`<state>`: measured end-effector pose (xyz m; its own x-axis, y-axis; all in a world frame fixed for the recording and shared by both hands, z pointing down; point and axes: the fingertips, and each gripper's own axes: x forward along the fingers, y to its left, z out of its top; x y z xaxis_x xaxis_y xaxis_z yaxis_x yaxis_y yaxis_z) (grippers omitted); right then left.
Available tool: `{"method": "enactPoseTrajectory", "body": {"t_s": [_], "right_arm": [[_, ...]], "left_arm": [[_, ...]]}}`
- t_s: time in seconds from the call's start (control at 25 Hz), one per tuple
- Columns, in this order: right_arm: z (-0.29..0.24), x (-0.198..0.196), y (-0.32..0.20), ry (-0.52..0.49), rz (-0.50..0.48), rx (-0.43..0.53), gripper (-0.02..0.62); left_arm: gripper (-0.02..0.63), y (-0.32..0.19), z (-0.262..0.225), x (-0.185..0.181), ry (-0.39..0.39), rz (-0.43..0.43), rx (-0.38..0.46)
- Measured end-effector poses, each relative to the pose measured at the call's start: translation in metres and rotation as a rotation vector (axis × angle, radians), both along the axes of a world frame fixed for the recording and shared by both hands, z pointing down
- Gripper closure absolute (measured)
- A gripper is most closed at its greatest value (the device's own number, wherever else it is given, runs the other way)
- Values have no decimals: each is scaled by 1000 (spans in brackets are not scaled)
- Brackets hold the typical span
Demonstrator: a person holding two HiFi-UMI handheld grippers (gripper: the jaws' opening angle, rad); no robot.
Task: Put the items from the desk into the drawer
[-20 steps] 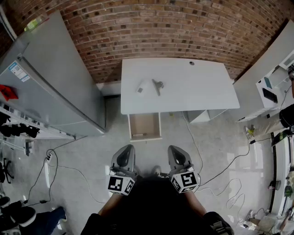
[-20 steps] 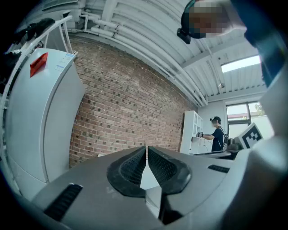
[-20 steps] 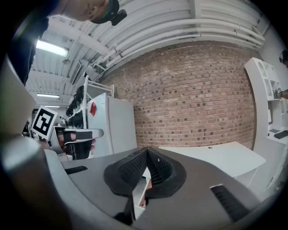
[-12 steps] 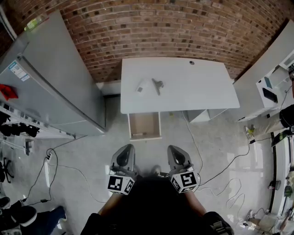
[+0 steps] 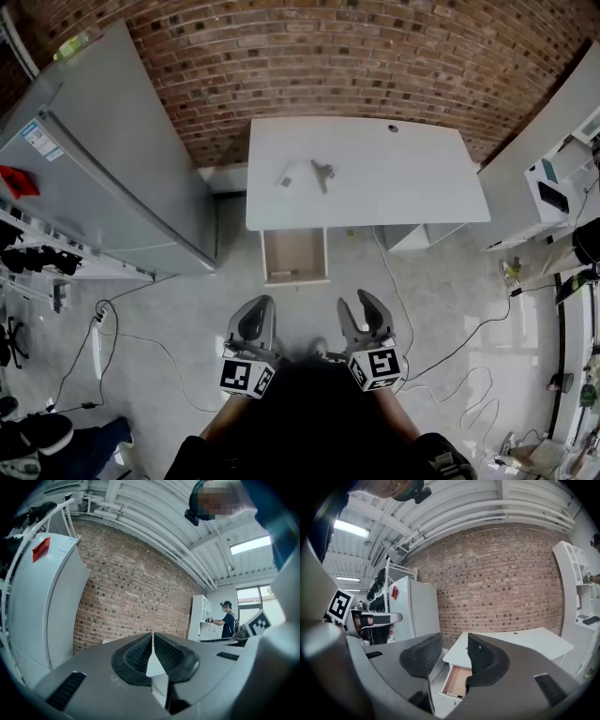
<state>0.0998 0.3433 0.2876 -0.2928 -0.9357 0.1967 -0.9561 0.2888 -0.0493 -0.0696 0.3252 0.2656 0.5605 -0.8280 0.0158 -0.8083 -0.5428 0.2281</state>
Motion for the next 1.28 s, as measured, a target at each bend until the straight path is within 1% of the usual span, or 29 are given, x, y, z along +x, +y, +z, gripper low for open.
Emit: {"method": "enactPoseTrajectory", "body": {"t_s": [0.2, 0.6, 0.76, 0.96, 1.12, 1.28], "right_arm": [[3, 9, 6, -10, -13, -4, 449], [14, 41, 3, 12, -59, -12, 449], [21, 48, -4, 12, -67, -30, 449], [31, 49, -25, 11, -54, -53, 449], [32, 47, -54, 26, -44, -67, 449], [38, 40, -86, 39, -32, -98, 449]], "left_arm": [[592, 8, 1, 10, -5, -15, -6], [592, 17, 0, 42, -27, -50, -8], [592, 17, 7, 46, -37, -59, -30], [592, -7, 13, 45, -31, -53, -42], [592, -40, 17, 48, -9, -36, -52], [592, -77, 15, 46, 4, -6, -43]]}}
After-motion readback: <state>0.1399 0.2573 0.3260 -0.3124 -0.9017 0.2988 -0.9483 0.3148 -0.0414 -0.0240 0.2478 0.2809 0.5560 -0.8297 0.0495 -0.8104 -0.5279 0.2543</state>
